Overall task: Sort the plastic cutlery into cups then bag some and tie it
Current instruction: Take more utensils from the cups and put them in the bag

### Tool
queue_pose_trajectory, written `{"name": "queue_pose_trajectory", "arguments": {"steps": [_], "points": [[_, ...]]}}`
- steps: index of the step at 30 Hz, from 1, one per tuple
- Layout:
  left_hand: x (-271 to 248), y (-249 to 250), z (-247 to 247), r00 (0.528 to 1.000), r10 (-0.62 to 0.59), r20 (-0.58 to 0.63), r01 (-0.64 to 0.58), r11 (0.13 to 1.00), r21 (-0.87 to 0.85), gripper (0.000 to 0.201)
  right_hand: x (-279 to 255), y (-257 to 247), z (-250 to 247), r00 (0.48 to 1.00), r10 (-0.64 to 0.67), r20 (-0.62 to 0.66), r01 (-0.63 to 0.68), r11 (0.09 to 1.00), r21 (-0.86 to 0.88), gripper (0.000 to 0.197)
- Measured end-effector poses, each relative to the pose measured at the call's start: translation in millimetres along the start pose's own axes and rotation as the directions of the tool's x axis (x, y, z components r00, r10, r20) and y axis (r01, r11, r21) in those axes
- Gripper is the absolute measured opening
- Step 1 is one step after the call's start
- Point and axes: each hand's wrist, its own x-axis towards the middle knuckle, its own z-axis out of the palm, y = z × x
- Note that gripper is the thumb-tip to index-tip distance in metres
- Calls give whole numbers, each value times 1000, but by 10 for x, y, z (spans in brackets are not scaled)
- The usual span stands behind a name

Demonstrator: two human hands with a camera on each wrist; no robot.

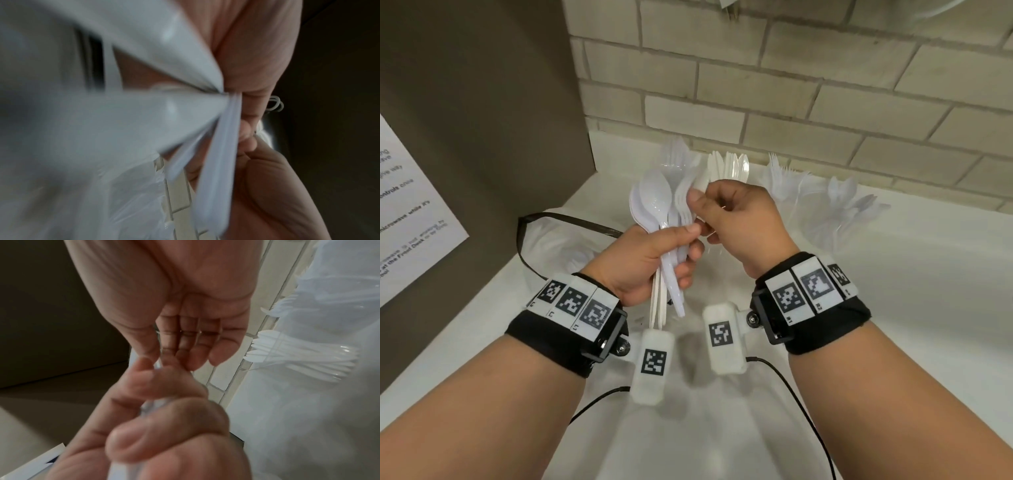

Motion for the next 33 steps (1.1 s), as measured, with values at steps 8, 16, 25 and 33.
{"name": "queue_pose_trajectory", "arguments": {"steps": [8,16,25,33], "points": [[34,-133,-36,998,1,-56,7,989,149,19,60,17,58,948,-13,-319,45,995,94,23],[-9,-158,-66,997,2,-83,13,983,186,23,166,-169,-214,948,138,-286,-62,964,260,15],[-3,-235,-38,977,107,-184,6,849,528,34,187,-167,-147,923,129,-363,-30,963,267,14],[63,-222,2,892,273,-361,36,751,659,30,135,-373,-261,827,-161,-539,311,929,200,12]]}}
